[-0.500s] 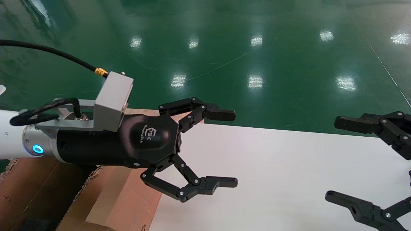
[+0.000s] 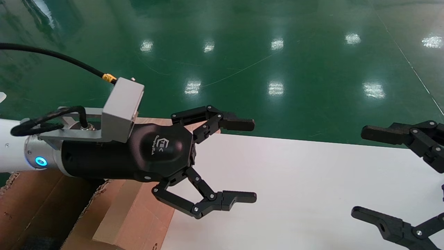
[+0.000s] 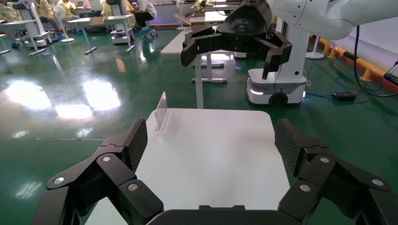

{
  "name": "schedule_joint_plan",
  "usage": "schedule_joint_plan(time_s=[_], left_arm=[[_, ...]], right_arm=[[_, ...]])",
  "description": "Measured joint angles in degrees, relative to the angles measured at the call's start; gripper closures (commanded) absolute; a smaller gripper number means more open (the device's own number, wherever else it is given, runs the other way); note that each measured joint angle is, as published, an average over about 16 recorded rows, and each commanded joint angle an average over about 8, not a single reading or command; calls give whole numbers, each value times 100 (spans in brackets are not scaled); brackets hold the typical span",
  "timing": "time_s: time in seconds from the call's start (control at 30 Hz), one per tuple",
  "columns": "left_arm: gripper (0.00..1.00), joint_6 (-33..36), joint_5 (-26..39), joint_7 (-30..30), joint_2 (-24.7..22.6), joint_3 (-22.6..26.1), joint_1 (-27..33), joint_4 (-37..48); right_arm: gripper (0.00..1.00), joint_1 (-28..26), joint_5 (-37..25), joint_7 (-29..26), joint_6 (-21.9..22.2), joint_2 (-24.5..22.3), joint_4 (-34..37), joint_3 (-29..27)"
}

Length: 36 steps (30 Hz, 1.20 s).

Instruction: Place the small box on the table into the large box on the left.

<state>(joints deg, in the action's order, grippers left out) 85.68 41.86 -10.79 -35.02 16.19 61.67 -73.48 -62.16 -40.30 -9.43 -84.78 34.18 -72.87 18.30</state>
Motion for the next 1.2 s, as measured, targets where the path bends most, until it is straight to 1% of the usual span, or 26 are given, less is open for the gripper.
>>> schedule_joint_plan(time_s=[0.2, 0.23, 0.4, 0.57, 0.93, 1.03, 1.2], left_arm=[[0, 1, 5, 3, 2, -1, 1, -3], [0, 2, 10, 6, 5, 0, 3, -5], [0, -22, 203, 8, 68, 37, 81, -70], [0, -94, 669, -126, 183, 155, 323, -179], [0, -102, 2212, -793, 397, 620, 1386, -373], [0, -44, 2505, -934, 407, 715, 1642, -382], [0, 50, 2815, -1041, 415, 818, 1905, -371]], right_arm=[[92, 0, 0, 0, 0, 0, 0, 0], [100, 0, 0, 0, 0, 0, 0, 0], [100, 0, 0, 0, 0, 0, 1, 0], [100, -1, 0, 1, 0, 0, 1, 1], [100, -1, 1, 2, 0, 0, 3, 2], [100, -1, 1, 2, 0, 0, 3, 2], [100, -1, 1, 2, 1, -1, 4, 1]])
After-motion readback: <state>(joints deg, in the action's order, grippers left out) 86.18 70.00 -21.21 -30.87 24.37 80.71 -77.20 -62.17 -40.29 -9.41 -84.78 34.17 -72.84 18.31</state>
